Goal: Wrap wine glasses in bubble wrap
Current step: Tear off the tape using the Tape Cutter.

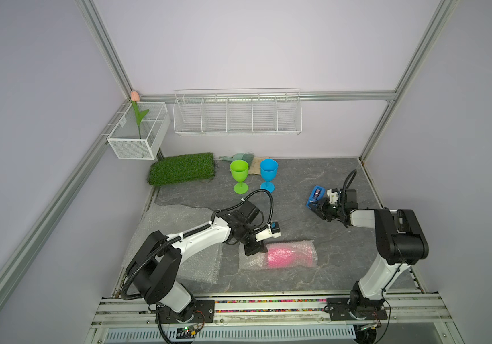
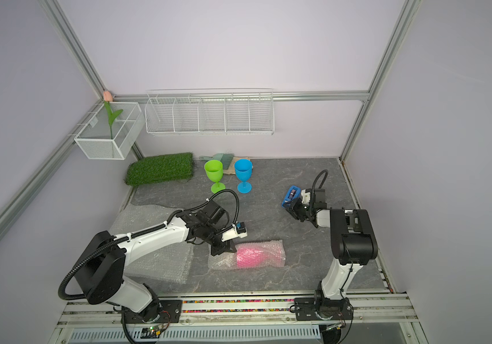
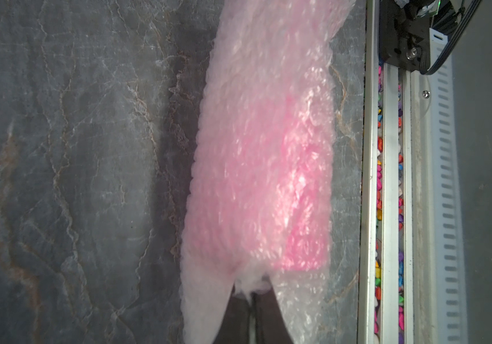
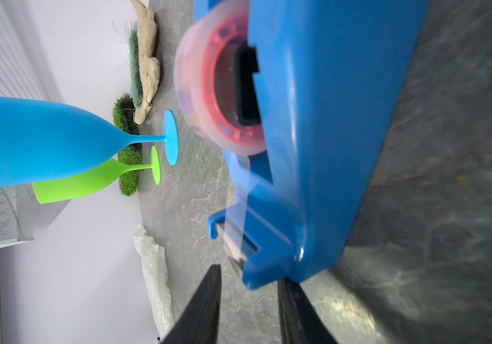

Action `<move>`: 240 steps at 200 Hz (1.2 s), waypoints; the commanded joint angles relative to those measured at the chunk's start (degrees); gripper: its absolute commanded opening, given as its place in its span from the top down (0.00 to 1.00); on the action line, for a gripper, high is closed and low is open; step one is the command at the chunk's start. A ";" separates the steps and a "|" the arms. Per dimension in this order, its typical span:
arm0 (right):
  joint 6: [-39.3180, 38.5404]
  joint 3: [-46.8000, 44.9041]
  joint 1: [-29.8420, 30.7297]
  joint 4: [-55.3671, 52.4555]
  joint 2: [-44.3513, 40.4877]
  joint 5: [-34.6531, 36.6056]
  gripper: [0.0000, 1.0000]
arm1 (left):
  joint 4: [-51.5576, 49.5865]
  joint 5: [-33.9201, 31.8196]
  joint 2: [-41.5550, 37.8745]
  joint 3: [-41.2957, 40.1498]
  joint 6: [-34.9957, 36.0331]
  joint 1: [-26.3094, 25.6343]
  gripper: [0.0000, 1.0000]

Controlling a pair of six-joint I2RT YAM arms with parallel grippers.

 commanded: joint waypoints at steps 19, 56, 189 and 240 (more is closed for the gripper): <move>1.05 1.47 -0.47 4.21 1.22 0.78 0.79 | -2.92 0.02 0.99 0.90 1.36 -0.45 0.95; 0.01 1.92 -0.46 -0.71 1.47 2.15 0.93 | -3.09 0.06 1.15 0.95 1.42 -0.44 0.95; -0.66 1.09 0.76 -13.79 1.71 7.86 0.93 | -4.57 -0.62 1.51 1.37 1.52 -0.45 0.96; 0.30 1.70 0.97 -16.97 1.28 9.38 0.93 | -5.51 -0.47 2.32 1.90 1.85 -0.54 0.96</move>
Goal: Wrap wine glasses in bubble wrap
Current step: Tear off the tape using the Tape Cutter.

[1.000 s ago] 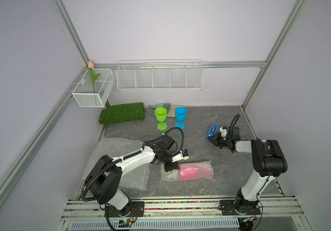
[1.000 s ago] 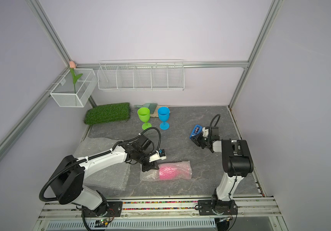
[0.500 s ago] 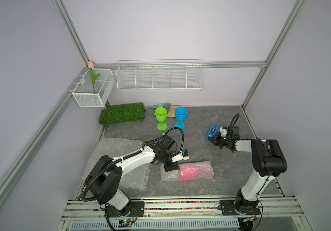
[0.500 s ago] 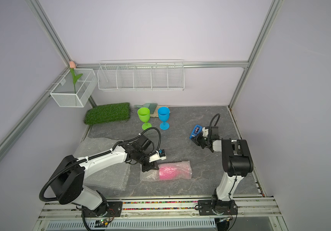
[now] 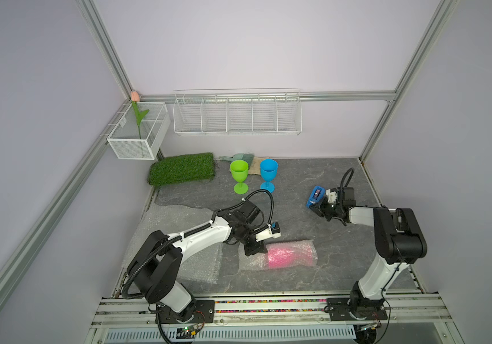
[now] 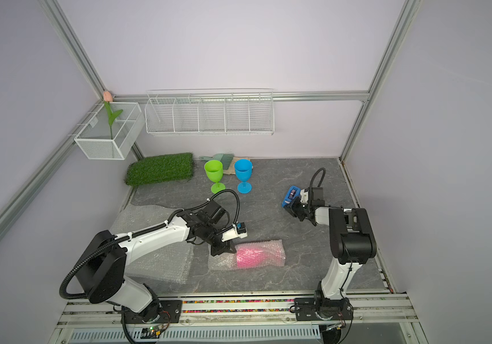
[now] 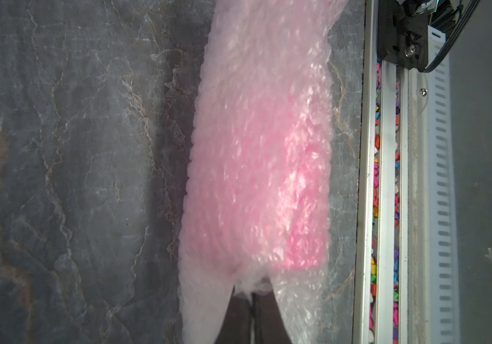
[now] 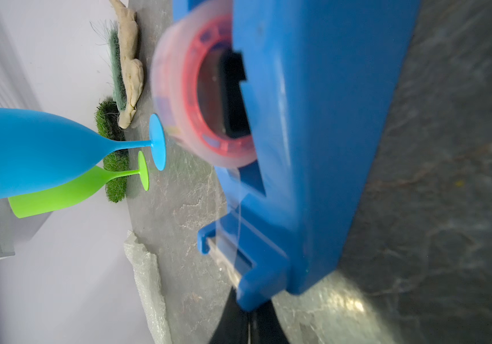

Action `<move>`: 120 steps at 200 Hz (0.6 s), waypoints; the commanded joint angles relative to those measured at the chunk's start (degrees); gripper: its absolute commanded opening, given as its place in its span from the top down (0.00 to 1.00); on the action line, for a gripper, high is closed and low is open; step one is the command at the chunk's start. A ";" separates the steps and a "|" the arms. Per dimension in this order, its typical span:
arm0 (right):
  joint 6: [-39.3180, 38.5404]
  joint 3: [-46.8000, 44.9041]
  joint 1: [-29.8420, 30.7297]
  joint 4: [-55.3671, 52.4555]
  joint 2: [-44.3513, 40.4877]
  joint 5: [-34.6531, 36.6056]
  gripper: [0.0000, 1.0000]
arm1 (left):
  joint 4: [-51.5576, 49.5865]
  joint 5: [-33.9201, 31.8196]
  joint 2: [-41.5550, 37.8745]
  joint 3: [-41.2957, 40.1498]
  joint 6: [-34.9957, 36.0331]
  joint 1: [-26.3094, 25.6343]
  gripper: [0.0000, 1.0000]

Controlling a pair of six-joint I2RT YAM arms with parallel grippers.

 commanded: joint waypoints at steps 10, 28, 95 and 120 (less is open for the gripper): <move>1.35 -0.88 -0.16 -9.89 0.98 5.02 0.93 | -4.04 -0.48 1.78 1.15 1.89 -0.50 0.96; 1.88 -1.03 -0.06 -9.67 0.89 4.77 0.93 | -4.13 -0.42 1.80 1.19 2.00 -0.49 0.96; -4.41 1.47 2.48 -9.08 -7.96 5.13 0.93 | -3.54 -1.12 1.14 1.10 2.10 -0.45 0.96; -8.00 4.17 3.61 -11.05 -12.46 4.32 0.93 | -3.34 -1.27 0.89 1.02 1.74 -0.45 0.96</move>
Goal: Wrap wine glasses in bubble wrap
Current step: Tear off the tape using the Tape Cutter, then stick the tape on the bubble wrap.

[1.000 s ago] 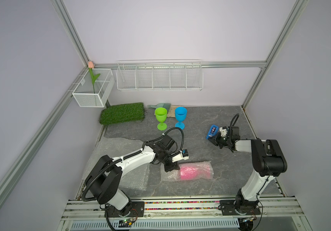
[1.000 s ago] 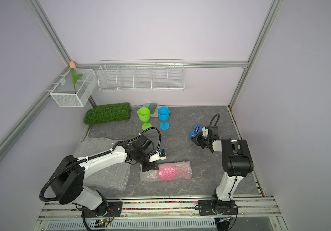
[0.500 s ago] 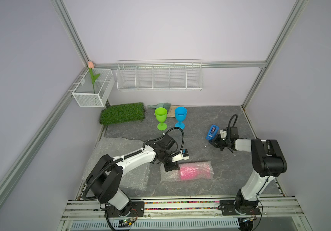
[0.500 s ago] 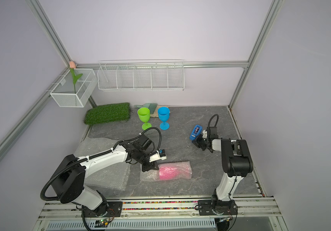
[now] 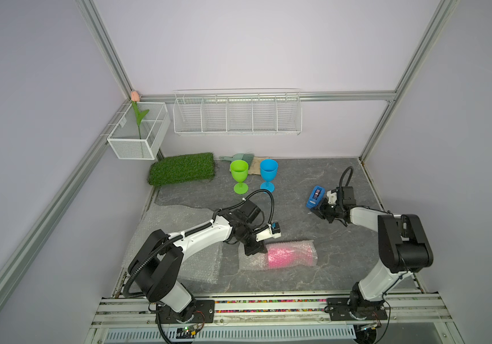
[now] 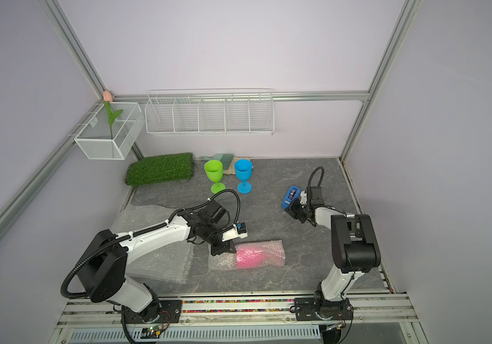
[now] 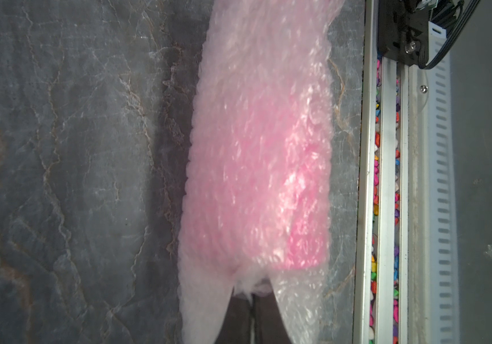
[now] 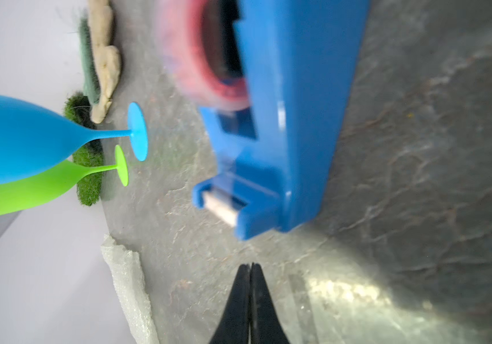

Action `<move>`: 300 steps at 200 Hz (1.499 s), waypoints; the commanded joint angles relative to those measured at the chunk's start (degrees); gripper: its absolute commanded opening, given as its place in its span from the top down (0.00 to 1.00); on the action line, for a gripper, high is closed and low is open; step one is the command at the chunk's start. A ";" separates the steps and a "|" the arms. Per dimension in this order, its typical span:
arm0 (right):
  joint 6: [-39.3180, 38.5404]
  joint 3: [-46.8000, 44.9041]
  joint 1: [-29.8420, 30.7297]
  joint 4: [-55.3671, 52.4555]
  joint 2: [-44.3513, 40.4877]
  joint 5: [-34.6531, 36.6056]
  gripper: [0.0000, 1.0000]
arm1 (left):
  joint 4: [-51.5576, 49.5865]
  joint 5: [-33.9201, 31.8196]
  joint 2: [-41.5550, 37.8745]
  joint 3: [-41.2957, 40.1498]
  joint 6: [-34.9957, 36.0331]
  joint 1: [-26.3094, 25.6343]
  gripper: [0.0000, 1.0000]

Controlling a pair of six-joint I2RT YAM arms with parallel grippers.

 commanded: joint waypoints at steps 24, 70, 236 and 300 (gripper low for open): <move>-9.54 5.73 2.91 -6.51 -9.55 -0.78 0.93 | -2.74 -1.34 0.61 0.62 1.17 -0.49 0.96; -16.12 9.04 6.59 -15.76 -19.95 -0.40 0.93 | -1.95 -0.93 0.66 0.62 1.09 -0.50 0.97; -13.77 8.07 35.48 -37.47 -52.54 6.19 0.93 | -0.27 -0.66 -0.77 0.62 0.38 -0.49 0.97; -14.92 -5.11 47.20 -24.58 -54.35 12.10 0.93 | 0.68 -1.35 -1.72 -0.25 1.00 -1.36 0.97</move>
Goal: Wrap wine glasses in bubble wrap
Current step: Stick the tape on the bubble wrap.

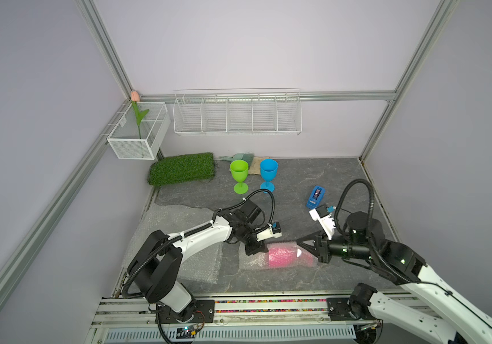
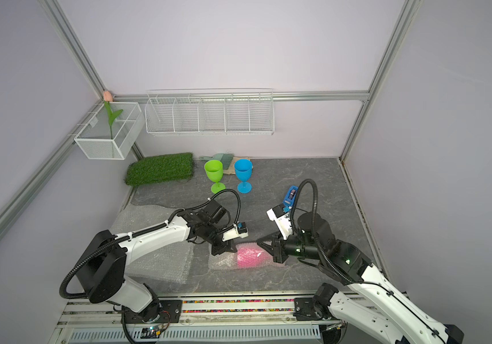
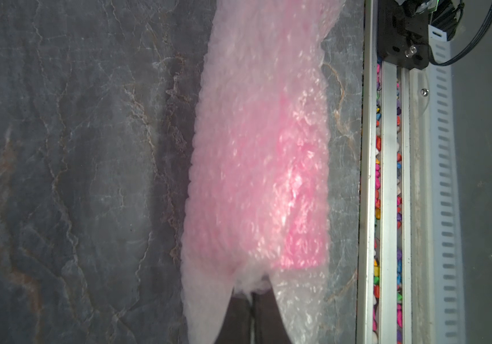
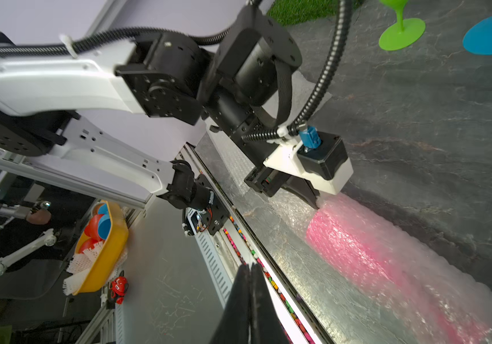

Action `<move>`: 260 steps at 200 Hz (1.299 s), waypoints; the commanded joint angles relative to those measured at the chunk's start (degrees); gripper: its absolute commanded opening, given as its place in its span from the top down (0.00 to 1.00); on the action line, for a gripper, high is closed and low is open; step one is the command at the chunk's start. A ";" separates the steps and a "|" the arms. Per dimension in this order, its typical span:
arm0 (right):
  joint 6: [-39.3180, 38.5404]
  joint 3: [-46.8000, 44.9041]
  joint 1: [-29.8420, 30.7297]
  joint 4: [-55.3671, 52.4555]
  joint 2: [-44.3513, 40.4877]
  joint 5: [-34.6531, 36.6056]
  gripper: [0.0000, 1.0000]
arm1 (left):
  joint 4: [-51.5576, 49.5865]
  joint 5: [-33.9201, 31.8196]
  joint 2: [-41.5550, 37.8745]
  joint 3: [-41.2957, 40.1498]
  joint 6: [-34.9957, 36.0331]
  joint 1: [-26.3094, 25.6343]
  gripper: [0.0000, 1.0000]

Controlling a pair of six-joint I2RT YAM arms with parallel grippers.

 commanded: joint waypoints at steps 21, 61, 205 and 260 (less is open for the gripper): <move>-4.51 -8.32 3.15 14.32 0.95 6.46 0.93 | -0.27 -2.15 -1.77 -0.58 1.28 -1.32 0.97; -13.24 -13.99 3.19 21.83 2.56 8.10 0.93 | 1.27 -2.66 -3.86 -2.08 1.37 -1.65 0.98; -24.21 -13.38 -6.96 30.35 21.38 2.59 0.93 | 4.04 -9.89 -6.89 -5.39 1.61 -6.20 0.98; -23.73 -13.73 -8.52 27.85 25.14 3.65 0.93 | 3.80 -12.83 -7.34 -5.79 1.97 -7.69 0.99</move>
